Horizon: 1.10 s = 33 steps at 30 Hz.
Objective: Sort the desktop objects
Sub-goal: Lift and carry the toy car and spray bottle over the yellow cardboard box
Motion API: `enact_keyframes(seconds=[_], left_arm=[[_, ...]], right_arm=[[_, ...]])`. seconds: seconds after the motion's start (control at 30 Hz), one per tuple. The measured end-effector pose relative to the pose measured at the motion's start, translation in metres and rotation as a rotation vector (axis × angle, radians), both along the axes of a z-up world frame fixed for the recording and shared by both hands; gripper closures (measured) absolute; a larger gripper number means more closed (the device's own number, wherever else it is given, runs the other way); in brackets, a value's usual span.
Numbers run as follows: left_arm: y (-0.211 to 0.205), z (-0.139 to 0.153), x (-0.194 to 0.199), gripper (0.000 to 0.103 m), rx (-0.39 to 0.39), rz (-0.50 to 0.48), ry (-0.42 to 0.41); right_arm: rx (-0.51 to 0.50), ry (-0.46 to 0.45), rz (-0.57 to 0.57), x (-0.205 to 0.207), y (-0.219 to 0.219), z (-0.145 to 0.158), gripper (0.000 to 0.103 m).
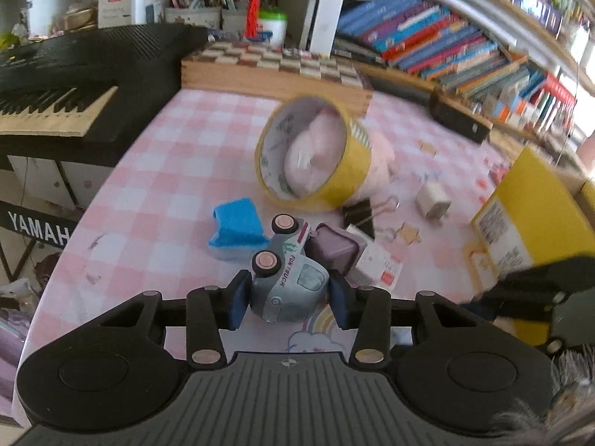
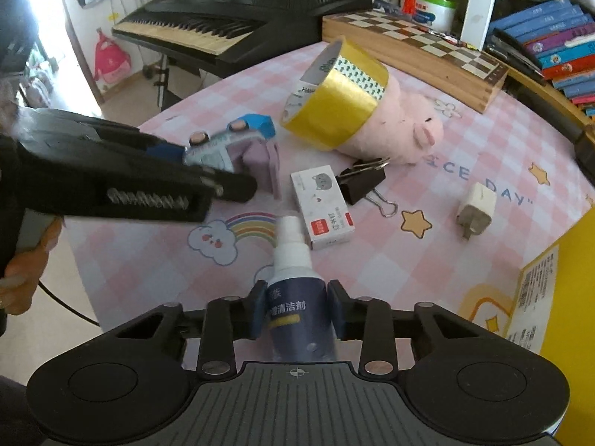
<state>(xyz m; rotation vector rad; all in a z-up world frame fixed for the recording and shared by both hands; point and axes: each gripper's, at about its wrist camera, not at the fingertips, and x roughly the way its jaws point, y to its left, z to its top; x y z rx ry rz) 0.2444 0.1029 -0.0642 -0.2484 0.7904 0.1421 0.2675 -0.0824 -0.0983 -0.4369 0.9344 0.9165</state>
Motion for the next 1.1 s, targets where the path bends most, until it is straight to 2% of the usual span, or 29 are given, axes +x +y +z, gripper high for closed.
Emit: enact_keyframes(seconds=[0.2,0.43,0.67,0.87,1.1], left_arm=[[0.009,0.028,-0.025,0.062,-0.095,0.032,-0.088],[0.012,0.049,-0.054,0.062,-0.124,0.030,-0.160],[0.012,0.069,-0.091,0.062,-0.150,0.022,-0.228],[0.008,0.083,-0.127,0.062,-0.163,0.005,-0.267],[-0.006,0.093,-0.167,0.062,-0.184,-0.049,-0.291]], right_arm=[[0.085,0.016,-0.107,-0.008,-0.019,0.019,0.070],[0.151,-0.016,-0.203,-0.022,-0.033,0.036,0.070],[0.266,-0.039,-0.306,-0.043,-0.054,0.062,0.071],[0.328,-0.053,-0.340,-0.064,-0.067,0.083,0.070],[0.335,-0.074,-0.348,-0.110,-0.082,0.095,0.070]])
